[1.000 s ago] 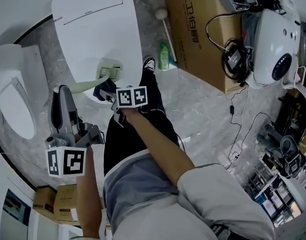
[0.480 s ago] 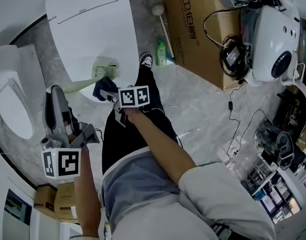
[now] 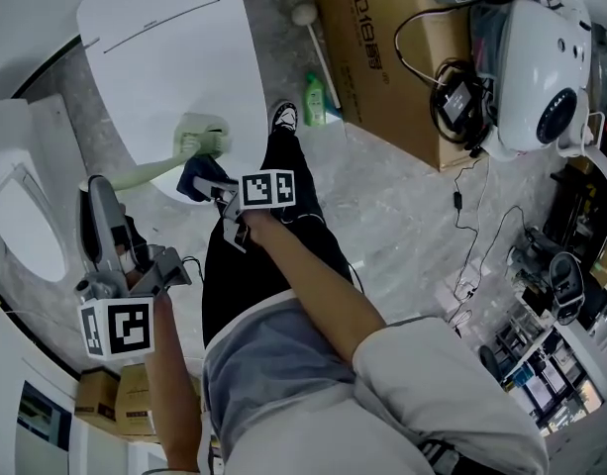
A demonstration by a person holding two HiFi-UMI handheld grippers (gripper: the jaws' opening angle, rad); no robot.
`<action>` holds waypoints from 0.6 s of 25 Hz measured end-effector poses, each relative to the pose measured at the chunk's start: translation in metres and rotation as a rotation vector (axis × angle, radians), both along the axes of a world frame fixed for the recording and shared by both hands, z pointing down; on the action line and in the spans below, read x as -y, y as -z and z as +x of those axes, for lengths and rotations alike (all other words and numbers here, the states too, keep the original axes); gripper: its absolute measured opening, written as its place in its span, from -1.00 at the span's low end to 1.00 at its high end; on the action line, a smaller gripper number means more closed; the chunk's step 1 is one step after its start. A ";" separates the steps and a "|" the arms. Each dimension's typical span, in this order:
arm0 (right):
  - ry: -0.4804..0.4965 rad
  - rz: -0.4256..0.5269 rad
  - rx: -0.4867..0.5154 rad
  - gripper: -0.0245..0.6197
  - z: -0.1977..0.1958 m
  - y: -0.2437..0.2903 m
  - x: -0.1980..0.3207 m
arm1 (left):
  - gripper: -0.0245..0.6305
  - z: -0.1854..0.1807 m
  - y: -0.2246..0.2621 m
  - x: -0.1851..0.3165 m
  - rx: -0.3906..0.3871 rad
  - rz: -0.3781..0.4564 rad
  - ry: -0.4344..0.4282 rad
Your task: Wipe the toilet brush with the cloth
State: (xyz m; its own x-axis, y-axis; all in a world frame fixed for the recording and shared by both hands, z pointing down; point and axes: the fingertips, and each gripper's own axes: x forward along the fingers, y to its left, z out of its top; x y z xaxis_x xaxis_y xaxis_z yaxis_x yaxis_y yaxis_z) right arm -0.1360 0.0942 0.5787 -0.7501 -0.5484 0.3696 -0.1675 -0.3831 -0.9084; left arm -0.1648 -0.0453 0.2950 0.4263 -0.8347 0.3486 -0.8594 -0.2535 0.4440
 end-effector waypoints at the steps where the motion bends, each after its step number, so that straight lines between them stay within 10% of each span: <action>1: -0.024 -0.011 0.028 -0.59 0.000 0.000 0.000 | -0.93 0.000 0.000 0.000 0.000 0.001 0.000; 15: -0.400 -0.239 0.470 -0.60 0.006 -0.006 -0.005 | -0.93 0.007 -0.001 -0.002 -0.038 0.012 -0.008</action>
State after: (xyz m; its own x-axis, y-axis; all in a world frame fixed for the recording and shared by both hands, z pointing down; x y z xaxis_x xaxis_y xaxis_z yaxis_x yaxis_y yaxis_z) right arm -0.1302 0.0993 0.5850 -0.6169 -0.7616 0.1985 0.4229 -0.5335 -0.7325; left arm -0.1574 -0.0432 0.2959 0.4454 -0.8355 0.3219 -0.8402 -0.2658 0.4726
